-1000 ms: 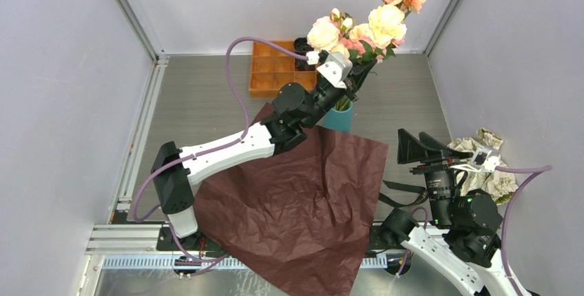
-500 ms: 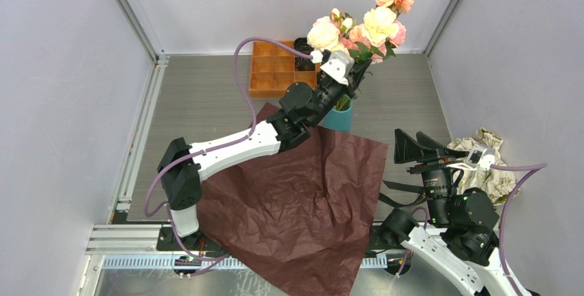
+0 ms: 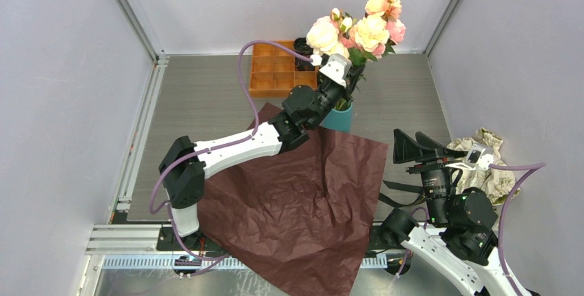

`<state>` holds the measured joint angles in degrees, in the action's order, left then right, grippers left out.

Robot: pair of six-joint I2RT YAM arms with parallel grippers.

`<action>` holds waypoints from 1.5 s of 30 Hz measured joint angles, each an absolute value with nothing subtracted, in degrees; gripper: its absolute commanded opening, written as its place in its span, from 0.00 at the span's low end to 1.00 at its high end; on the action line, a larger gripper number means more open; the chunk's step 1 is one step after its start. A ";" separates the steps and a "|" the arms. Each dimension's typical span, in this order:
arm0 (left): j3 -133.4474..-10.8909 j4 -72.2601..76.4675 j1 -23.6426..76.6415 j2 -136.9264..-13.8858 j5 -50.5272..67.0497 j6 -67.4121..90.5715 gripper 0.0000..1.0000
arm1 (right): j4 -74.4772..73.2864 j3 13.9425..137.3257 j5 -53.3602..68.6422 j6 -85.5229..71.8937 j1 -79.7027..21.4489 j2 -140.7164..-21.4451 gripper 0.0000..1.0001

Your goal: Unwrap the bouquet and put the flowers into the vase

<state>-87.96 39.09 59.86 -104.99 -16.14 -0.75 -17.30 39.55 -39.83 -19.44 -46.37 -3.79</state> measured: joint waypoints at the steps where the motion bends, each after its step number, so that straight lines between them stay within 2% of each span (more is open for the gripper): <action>1: -87.50 39.20 59.86 -104.99 -16.38 -0.64 0.00 | -17.30 39.53 -39.81 -19.44 -46.37 -3.79 0.85; 17: -81.38 39.62 59.88 -104.95 -19.81 4.40 0.16 | -17.28 39.46 -39.75 -19.66 -46.37 -3.79 0.85; 25: -80.01 38.92 60.62 -103.79 -20.95 5.41 0.31 | -17.32 39.31 -39.72 -19.81 -46.37 -3.79 0.85; 29: -79.29 38.65 61.49 -103.18 -21.96 5.28 0.46 | -17.37 39.27 -39.70 -19.92 -46.37 -3.79 0.85; 34: -78.70 38.15 62.96 -102.37 -22.98 4.64 0.57 | -17.65 39.27 -39.64 -20.16 -46.37 -3.79 0.92; 45: -78.39 36.32 64.14 -101.23 -24.97 3.40 0.60 | -18.09 39.27 -39.51 -20.88 -46.37 -3.79 0.98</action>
<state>-78.39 36.32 64.14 -101.23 -24.97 3.40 -18.09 39.27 -39.51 -20.88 -46.37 -3.79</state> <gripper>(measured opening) 0.597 0.962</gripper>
